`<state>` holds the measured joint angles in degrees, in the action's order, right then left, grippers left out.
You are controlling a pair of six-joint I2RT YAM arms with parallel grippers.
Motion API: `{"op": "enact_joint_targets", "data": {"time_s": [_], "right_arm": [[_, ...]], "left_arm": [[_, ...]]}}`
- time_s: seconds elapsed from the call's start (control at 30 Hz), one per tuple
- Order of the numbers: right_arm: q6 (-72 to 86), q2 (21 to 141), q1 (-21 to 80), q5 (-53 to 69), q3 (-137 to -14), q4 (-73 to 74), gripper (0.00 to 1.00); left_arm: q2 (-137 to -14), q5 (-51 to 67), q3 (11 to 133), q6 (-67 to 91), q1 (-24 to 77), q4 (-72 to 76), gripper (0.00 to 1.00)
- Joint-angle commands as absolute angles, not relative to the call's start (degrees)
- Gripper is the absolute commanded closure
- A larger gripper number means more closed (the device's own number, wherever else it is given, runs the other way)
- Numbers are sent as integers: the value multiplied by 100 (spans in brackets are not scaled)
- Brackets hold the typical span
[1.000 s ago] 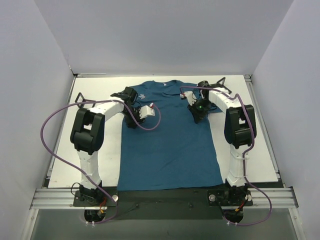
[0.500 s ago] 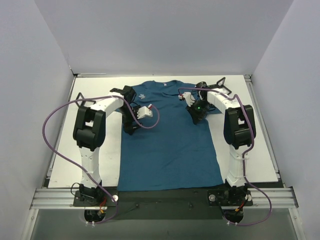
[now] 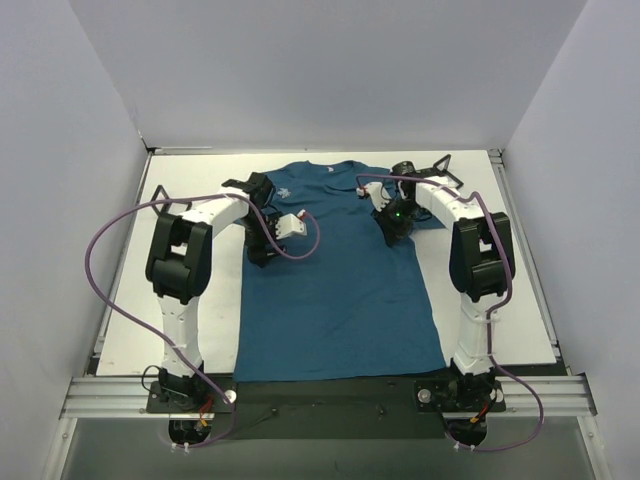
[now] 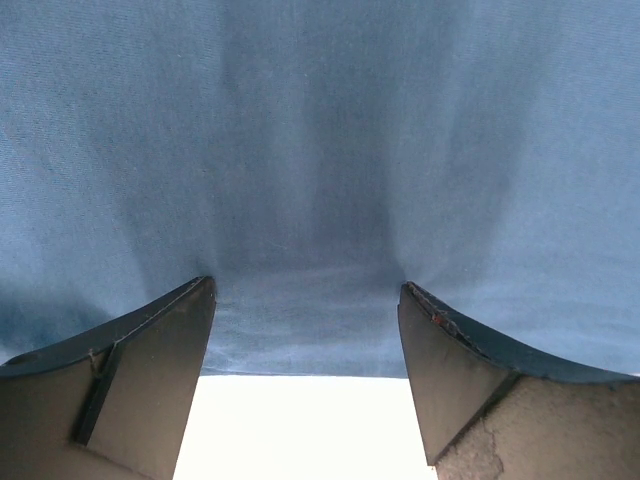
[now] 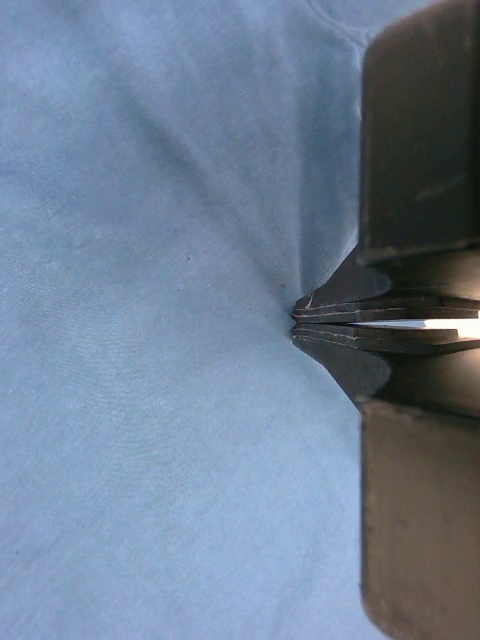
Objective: Remove the brooch from the garment
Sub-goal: Adjust the flattened clothing at the center of the board.
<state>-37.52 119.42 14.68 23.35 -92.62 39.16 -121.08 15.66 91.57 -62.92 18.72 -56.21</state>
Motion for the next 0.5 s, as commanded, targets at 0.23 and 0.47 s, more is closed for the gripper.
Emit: {"op": "enact_joint_targets", "data": {"time_s": [0.23, 0.47], "right_arm": [[-3700, 11391, 1512, 2435, -9132, 4131, 100], [-3700, 11356, 1512, 2426, -9149, 4131, 100]], "left_arm": [[-12164, 984, 8174, -6029, 1986, -5054, 32], [-12269, 976, 8297, -6012, 1995, -5238, 98]]}}
